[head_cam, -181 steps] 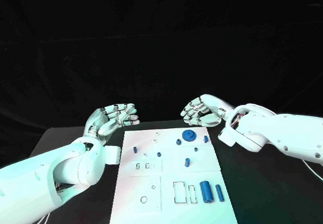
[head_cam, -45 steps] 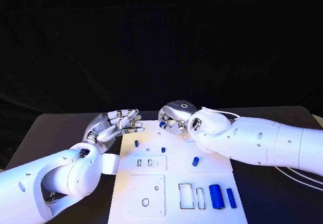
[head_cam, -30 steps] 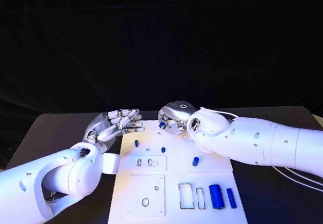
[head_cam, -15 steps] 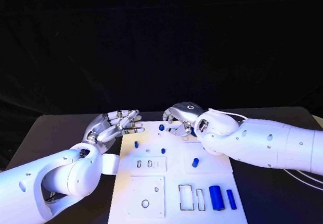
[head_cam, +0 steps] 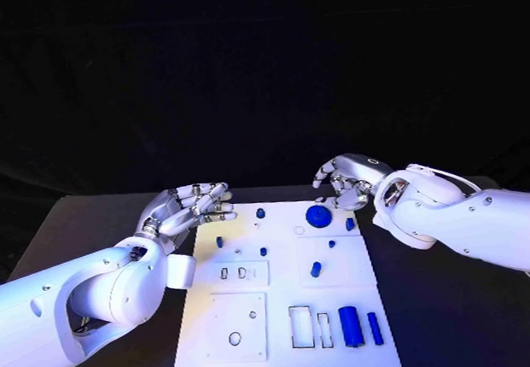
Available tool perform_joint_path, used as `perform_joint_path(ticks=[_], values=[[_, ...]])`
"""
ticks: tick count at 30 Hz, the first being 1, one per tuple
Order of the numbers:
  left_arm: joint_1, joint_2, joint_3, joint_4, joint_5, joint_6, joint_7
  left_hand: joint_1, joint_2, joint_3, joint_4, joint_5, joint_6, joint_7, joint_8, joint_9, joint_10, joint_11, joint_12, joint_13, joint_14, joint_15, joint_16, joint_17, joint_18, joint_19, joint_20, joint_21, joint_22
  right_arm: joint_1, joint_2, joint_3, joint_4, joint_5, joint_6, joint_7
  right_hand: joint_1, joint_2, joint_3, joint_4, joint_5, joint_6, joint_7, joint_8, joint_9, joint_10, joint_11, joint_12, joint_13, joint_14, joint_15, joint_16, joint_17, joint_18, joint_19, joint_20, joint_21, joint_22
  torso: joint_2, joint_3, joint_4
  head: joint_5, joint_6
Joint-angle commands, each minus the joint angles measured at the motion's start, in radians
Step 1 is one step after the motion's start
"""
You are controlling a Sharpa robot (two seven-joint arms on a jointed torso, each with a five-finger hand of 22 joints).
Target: Assemble the parts on the task board
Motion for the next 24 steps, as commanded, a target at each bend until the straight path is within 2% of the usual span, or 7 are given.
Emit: perform_joint_path(ticks=[1,3,6,12,24], values=[[0.002,0.001,0.001,0.003,0.002,0.022,0.002,-0.011,-0.002,0.005,0.002,-0.002,0.001,0.009,-0.003,-0.001,0.004,0.004,-0.004,-0.001,0.000,0.003,-0.006,0.001,0.014,0.008,0.000,-0.007,-0.001,0.001,-0.012,0.000,0.009,0.080,0.116,-0.041,-0.008,0.004,-0.021,0.016,-0.001,-0.018,0.004,0.014,0.012,0.023,0.010,0.162,0.150,0.084,0.016,0.019,0.164,-0.010,0.050,0.010,0.012,0.190,0.000,0.0041,-0.0071,0.003,-0.002],[0.002,0.001,0.001,0.003,0.002,0.023,0.001,-0.011,-0.002,0.005,0.002,-0.002,0.001,0.009,-0.003,-0.001,0.004,0.004,-0.004,-0.001,0.000,0.003,-0.006,0.001,0.014,0.008,0.000,-0.007,-0.001,0.000,-0.018,-0.001,0.007,0.078,0.138,-0.051,-0.009,0.001,-0.042,0.028,-0.007,-0.036,0.012,0.020,0.018,0.053,0.015,0.225,0.218,0.090,0.016,0.031,0.195,-0.013,0.057,0.018,0.018,0.201,0.000,0.0058,-0.0072,0.002,-0.004],[0.002,0.001,0.001,0.002,0.002,0.024,0.000,-0.011,-0.002,0.005,0.002,-0.002,0.001,0.009,-0.003,-0.001,0.004,0.004,-0.004,-0.001,0.000,0.003,-0.006,0.001,0.014,0.008,0.000,-0.007,-0.001,-0.005,-0.019,-0.001,0.000,0.074,0.156,-0.060,-0.003,0.003,-0.067,0.040,-0.009,-0.057,0.018,0.026,0.023,0.074,0.021,0.267,0.263,0.093,0.024,0.038,0.214,-0.016,0.065,0.022,0.025,0.213,0.000,0.0029,-0.0031,-0.001,-0.008],[0.002,0.000,0.001,0.001,0.002,0.024,-0.001,-0.011,-0.002,0.005,0.002,-0.002,0.001,0.009,-0.003,-0.001,0.004,0.004,-0.004,-0.001,0.000,0.003,-0.006,0.001,0.014,0.008,0.000,-0.007,-0.001,-0.015,-0.004,-0.003,-0.025,0.071,0.176,-0.076,0.011,0.009,-0.088,0.051,-0.004,-0.078,0.024,0.030,0.028,0.083,0.027,0.286,0.283,0.096,0.030,0.043,0.229,-0.016,0.065,0.028,0.025,0.214,0.001,0.0019,-0.0018,-0.002,-0.011],[0.002,-0.003,0.001,-0.002,0.002,0.024,-0.002,-0.011,-0.004,0.005,0.002,-0.002,0.001,0.009,-0.004,-0.001,0.005,0.004,-0.005,-0.001,0.000,0.004,-0.007,0.002,0.014,0.008,0.000,-0.008,-0.002,-0.025,0.029,-0.006,-0.055,0.047,0.179,-0.081,0.023,0.015,-0.105,0.060,0.000,-0.095,0.030,0.032,0.030,0.081,0.033,0.289,0.287,0.098,0.035,0.046,0.238,-0.016,0.066,0.033,0.026,0.215,0.000,0.0008,-0.0018,0.001,-0.018]])
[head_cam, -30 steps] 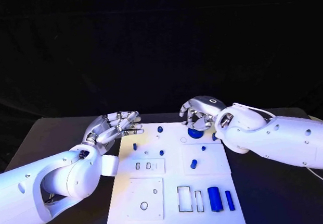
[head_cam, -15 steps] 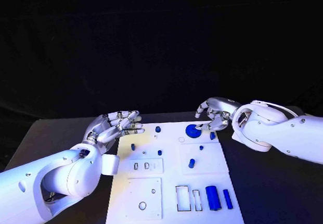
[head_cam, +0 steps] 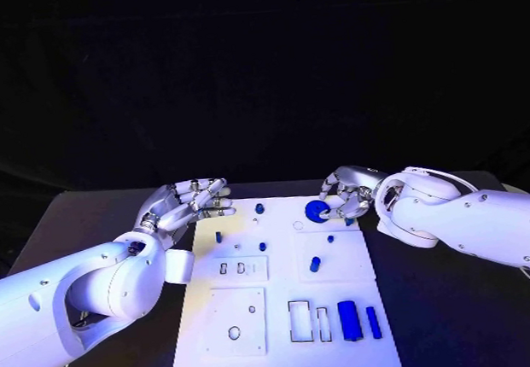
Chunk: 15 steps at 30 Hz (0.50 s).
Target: Assemble the parts on the task board
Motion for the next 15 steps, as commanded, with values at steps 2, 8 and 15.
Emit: perform_joint_path(ticks=[2,8,15], values=[[0.002,0.001,0.001,0.000,0.002,0.019,0.004,-0.007,0.001,0.005,0.002,-0.002,0.001,0.009,-0.004,-0.002,0.005,0.004,-0.005,-0.001,0.000,0.004,-0.003,0.001,0.014,0.008,0.000,-0.003,-0.001,-0.004,0.011,-0.001,-0.008,-0.024,0.023,-0.012,0.014,0.005,-0.009,0.003,0.004,-0.010,0.003,0.006,0.002,0.006,0.008,0.003,0.145,0.099,0.010,0.007,0.237,-0.016,0.066,0.007,0.004,0.216,-0.001,0.0001,-0.0002,0.002,-0.002],[0.002,0.001,0.001,0.000,0.002,0.021,0.003,-0.007,0.001,0.005,0.002,-0.002,0.001,0.009,-0.004,-0.002,0.005,0.004,-0.005,-0.001,0.000,0.004,-0.003,0.001,0.014,0.008,0.000,-0.003,-0.001,-0.006,0.020,-0.002,-0.011,-0.054,0.023,-0.010,0.016,0.008,-0.010,0.005,0.007,-0.009,0.004,0.008,0.003,0.009,0.009,0.006,0.149,0.099,0.011,0.007,0.238,-0.016,0.066,0.008,0.004,0.216,0.000,-0.0008,0.0008,0.002,-0.003],[0.002,0.000,0.001,-0.001,0.002,0.021,0.002,-0.007,0.001,0.005,0.002,-0.002,0.001,0.009,-0.004,-0.002,0.005,0.004,-0.005,-0.001,0.000,0.004,-0.003,0.001,0.014,0.008,0.000,-0.003,-0.001,-0.007,0.026,-0.003,-0.016,-0.078,0.022,-0.011,0.025,0.017,-0.009,0.007,0.010,0.002,0.002,0.019,0.007,0.015,0.008,0.013,0.157,0.100,0.011,0.008,0.242,-0.018,0.072,0.009,0.009,0.224,0.000,-0.0003,-0.0003,0.003,-0.004]])
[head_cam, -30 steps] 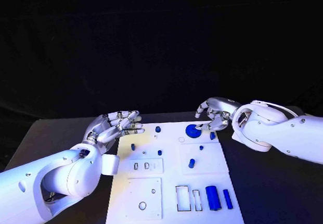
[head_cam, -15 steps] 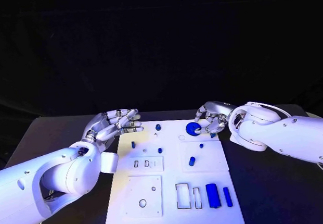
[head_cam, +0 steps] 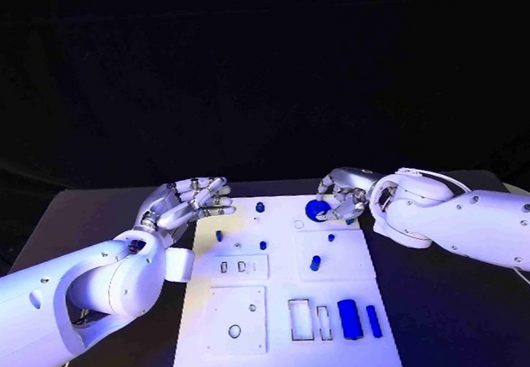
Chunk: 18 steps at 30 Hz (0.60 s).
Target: Assemble the parts on the task board
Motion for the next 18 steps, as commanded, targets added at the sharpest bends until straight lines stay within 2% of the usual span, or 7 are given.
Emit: perform_joint_path(ticks=[1,18], values=[[0.002,0.001,0.001,0.001,0.002,0.020,0.004,-0.007,0.000,0.005,0.001,-0.002,0.001,0.009,-0.004,-0.001,0.005,0.004,-0.005,-0.001,-0.001,0.004,-0.004,0.001,0.014,0.008,0.000,-0.004,-0.001,-0.001,0.002,-0.001,-0.003,-0.043,0.016,-0.006,0.014,0.006,-0.001,0.001,0.007,0.010,-0.003,0.011,0.004,0.017,0.007,0.007,0.159,0.103,0.007,0.005,0.243,-0.018,0.073,0.008,0.008,0.225,0.000,0.0002,-0.0003,0.000,0.000],[0.002,0.000,0.001,0.000,0.002,0.026,0.000,-0.008,0.000,0.006,0.002,-0.002,0.002,0.009,-0.005,-0.001,0.005,0.004,-0.007,-0.001,-0.001,0.004,-0.005,0.002,0.014,0.008,0.000,-0.006,-0.002,-0.016,0.019,-0.002,-0.008,-0.155,0.041,-0.022,0.060,0.015,0.022,-0.017,0.011,0.034,-0.008,0.028,0.008,0.035,0.002,0.027,0.181,0.106,0.003,0.009,0.257,-0.024,0.088,0.005,0.021,0.244,0.001,0.0011,-0.0004,0.002,-0.006]])
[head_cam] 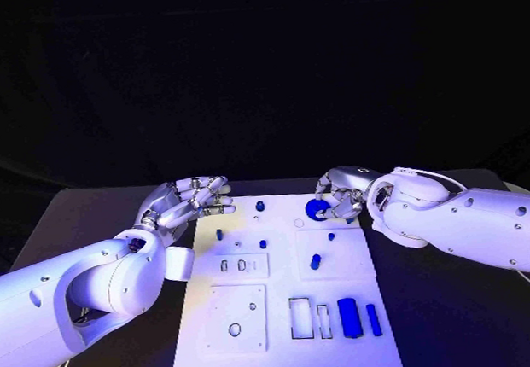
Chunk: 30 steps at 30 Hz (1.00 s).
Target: Assemble the parts on the task board
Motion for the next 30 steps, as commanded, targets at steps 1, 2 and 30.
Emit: perform_joint_path(ticks=[1,2,30], values=[[0.002,0.001,0.001,0.001,0.002,0.021,0.003,-0.008,0.000,0.006,0.002,-0.002,0.002,0.009,-0.005,-0.001,0.005,0.004,-0.003,-0.001,-0.001,0.004,-0.005,0.001,0.014,0.008,0.000,-0.006,-0.001,-0.011,0.005,-0.006,0.001,-0.069,0.039,-0.016,0.008,0.001,0.005,0.001,0.003,0.007,0.000,0.002,0.000,0.036,0.002,0.005,0.183,0.107,0.003,0.005,0.258,-0.009,0.093,0.003,0.008,0.247,0.000,0.0002,-0.0005,0.001,-0.002],[0.002,0.001,0.001,0.001,0.002,0.022,0.003,-0.008,0.000,0.006,0.002,-0.002,0.002,0.009,-0.005,-0.001,0.005,0.004,-0.003,-0.001,-0.001,0.004,-0.005,0.001,0.014,0.008,0.000,-0.006,-0.001,-0.012,0.006,-0.006,0.002,-0.075,0.039,-0.016,0.008,0.001,0.006,0.002,0.003,0.010,-0.001,0.003,0.000,0.037,0.002,0.006,0.184,0.107,0.003,0.005,0.259,-0.010,0.093,0.002,0.009,0.247,0.001,0.0002,-0.0006,0.001,-0.002],[0.002,0.003,0.001,-0.004,0.002,0.023,0.000,-0.010,0.001,0.007,0.002,-0.002,0.002,0.009,-0.006,-0.002,0.006,0.004,-0.005,0.000,-0.002,0.004,-0.006,0.002,0.014,0.008,0.001,-0.007,-0.003,0.001,0.004,-0.001,0.108,-0.124,-0.131,-0.026,0.014,0.015,0.105,0.005,0.058,0.101,-0.028,-0.008,-0.020,0.062,-0.023,0.029,0.211,0.108,-0.019,0.007,0.263,-0.014,0.106,-0.017,0.020,0.263,0.000,-0.0013,-0.0005,0.008,0.004]])
